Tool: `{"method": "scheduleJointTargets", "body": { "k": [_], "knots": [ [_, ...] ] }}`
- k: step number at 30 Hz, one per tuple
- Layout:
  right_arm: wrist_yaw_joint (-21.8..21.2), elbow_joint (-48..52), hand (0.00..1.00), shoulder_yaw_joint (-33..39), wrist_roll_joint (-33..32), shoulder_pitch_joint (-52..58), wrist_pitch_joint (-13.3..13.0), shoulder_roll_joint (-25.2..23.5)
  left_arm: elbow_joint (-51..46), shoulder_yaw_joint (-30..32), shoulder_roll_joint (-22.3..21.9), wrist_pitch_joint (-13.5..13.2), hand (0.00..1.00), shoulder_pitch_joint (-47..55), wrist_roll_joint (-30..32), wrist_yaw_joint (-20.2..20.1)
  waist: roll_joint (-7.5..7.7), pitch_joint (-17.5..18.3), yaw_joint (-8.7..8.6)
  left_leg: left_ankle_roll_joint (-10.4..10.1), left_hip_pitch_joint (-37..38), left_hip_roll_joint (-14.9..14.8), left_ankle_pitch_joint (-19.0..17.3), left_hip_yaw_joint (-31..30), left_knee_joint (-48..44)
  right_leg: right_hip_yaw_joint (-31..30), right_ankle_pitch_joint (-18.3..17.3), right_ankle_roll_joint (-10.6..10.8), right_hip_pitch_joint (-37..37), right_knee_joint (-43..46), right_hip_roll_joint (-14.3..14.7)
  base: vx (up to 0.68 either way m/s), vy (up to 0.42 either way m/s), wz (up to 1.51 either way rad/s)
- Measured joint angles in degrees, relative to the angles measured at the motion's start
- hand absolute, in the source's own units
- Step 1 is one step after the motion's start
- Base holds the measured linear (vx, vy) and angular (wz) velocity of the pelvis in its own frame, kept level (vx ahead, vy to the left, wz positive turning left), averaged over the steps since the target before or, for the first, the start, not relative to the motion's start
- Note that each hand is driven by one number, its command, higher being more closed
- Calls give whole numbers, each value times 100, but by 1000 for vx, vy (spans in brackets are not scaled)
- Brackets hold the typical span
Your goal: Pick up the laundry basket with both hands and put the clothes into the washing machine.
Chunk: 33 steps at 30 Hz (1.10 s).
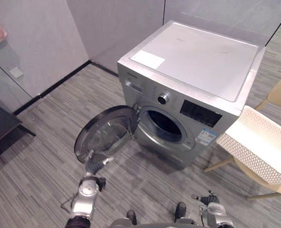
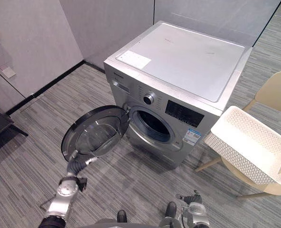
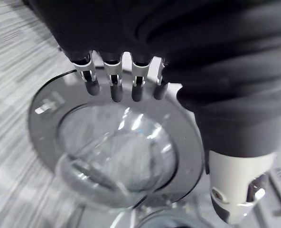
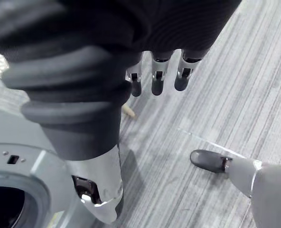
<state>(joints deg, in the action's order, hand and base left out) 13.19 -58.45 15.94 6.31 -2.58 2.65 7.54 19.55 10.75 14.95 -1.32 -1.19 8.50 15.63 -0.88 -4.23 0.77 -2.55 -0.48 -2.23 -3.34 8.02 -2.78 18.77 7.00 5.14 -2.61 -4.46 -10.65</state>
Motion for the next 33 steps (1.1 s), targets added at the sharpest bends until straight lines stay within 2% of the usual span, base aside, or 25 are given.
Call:
{"method": "scheduleJointTargets", "body": {
  "k": [4,9,13,17,22,27,33],
  "knots": [
    [-96,-78,0,-28,-2,24,2,-30,246,257,504,24,0,-46,17,229,95,23,21,2,1,-11,-2,128,50,-137,85,-118,-53,-104,33,-54,2,-15],
    [-101,1,0,-248,-1,-4,10,-42,1623,328,1058,290,0,-571,118,161,250,-8,23,-6,-490,-90,-6,322,-87,-350,144,-193,-605,-78,97,-67,-26,-21],
    [-97,261,0,-249,-1,24,9,-58,2263,138,1414,342,0,-1267,314,-66,338,-96,37,-89,-915,-297,-62,483,-349,-470,208,-224,-1014,-25,265,-1,-66,-17],
    [-82,603,0,-314,-14,-1,-43,-108,2505,-64,1740,339,0,-2196,535,-76,408,-192,78,-213,-1505,-563,-144,520,-678,-519,279,-333,-1516,40,459,-4,-74,-14],
    [-47,889,0,-493,-147,88,-235,-237,2548,-186,1803,342,0,-3158,745,9,499,-306,151,-358,-1959,-885,-247,539,-997,-593,342,-421,-1846,35,665,-12,-66,-12],
    [43,1087,0,-685,-182,87,-288,-259,2549,-289,1848,363,0,-3421,797,103,490,-398,172,-411,-2126,-1042,-350,505,-1264,-617,356,-441,-1886,35,780,-13,-13,-4],
    [35,1277,0,-793,-304,67,-368,-240,2695,-625,2002,354,0,-3955,979,-183,550,-507,324,-431,-2582,-1179,-494,317,-1694,-599,368,-459,-2057,30,872,-63,7,4]
  ]
}}
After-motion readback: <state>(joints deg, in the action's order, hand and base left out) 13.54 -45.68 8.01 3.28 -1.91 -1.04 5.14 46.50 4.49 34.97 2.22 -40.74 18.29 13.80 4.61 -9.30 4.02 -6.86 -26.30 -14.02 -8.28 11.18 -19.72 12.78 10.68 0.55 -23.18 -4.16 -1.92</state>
